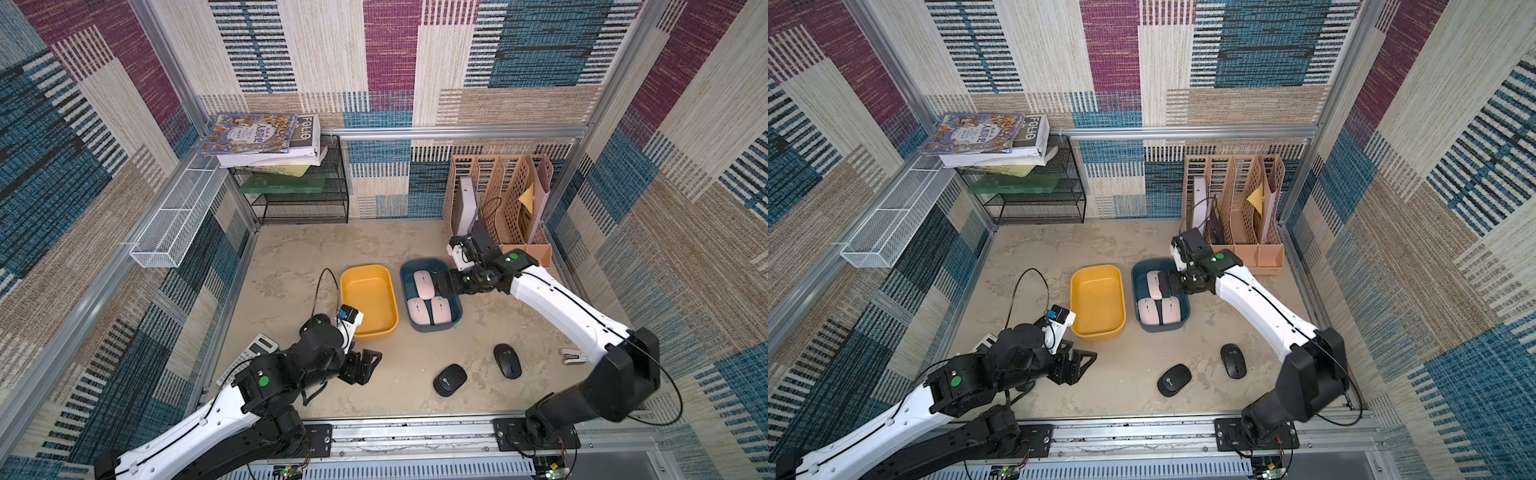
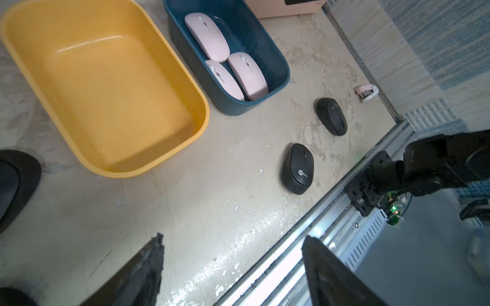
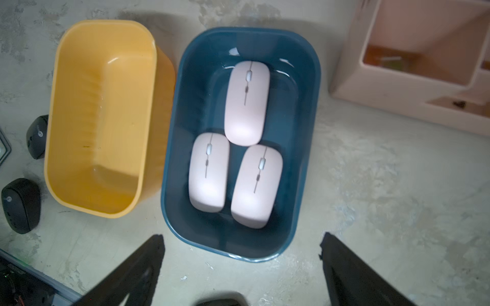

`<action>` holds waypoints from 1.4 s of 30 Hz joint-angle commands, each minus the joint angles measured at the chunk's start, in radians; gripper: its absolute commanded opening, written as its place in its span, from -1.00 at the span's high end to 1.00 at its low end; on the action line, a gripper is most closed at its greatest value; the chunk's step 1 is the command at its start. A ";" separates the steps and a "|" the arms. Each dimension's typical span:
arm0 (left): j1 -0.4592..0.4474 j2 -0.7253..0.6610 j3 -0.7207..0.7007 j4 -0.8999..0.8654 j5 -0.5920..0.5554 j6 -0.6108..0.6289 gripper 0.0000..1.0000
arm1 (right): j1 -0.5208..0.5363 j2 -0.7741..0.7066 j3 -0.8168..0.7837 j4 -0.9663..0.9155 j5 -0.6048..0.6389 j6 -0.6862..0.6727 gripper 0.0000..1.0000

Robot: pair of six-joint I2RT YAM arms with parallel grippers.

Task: Place the mice by color into the storage box
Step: Pick up the mouse from the center of the board.

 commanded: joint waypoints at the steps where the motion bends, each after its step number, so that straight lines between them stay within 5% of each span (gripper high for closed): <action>1: -0.064 0.113 0.034 0.065 0.004 0.031 -0.73 | -0.089 -0.136 -0.151 0.021 -0.058 0.013 -0.92; 8: -0.290 0.585 0.244 0.081 -0.028 0.085 -0.72 | -0.295 -0.359 -0.322 0.011 -0.066 -0.037 -0.92; 15: -0.345 0.923 0.449 0.064 0.032 0.069 -0.72 | -0.385 -0.390 -0.304 -0.018 -0.139 -0.049 -0.92; 42: -0.335 1.258 0.678 -0.015 -0.034 0.107 -0.71 | -0.392 -0.471 -0.335 -0.001 -0.211 -0.064 -0.91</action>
